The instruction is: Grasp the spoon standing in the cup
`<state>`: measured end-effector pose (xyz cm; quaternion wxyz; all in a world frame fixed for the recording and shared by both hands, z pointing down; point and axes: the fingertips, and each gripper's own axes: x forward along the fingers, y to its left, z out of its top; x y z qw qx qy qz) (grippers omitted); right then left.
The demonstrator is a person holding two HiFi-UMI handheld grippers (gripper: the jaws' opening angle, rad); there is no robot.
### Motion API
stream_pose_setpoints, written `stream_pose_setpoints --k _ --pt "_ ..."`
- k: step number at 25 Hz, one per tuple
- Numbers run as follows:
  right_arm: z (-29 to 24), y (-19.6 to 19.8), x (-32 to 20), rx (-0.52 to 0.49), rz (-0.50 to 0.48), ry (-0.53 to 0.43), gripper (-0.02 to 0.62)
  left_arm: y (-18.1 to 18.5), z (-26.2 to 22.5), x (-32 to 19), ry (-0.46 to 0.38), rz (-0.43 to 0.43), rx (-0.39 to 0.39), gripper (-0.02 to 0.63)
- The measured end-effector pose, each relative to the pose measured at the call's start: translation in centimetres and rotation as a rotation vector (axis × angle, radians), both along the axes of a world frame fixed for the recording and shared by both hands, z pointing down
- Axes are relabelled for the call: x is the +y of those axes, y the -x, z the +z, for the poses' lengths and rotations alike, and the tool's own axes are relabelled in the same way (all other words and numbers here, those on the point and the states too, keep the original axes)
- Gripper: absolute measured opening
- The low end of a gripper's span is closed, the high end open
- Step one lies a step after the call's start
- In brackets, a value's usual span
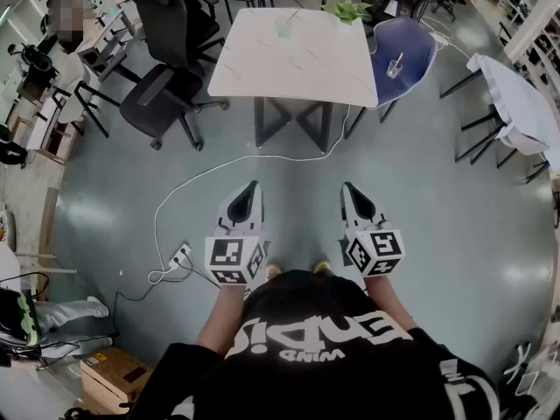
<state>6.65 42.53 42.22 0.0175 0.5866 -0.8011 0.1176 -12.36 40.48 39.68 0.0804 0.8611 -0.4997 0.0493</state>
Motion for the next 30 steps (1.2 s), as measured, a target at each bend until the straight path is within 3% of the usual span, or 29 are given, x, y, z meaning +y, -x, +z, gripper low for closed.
stream_pose_setpoints --k 17,30 --pt "0.8 5.1 0.9 -0.026 0.020 -0.040 0.012 4.5 0.9 -1.3 -0.002 0.079 -0.013 0.014" --pt "1.4 6.4 -1.1 -0.018 0.065 -0.054 0.011 4.5 1.9 -2.3 0.003 0.135 -0.004 0.014"
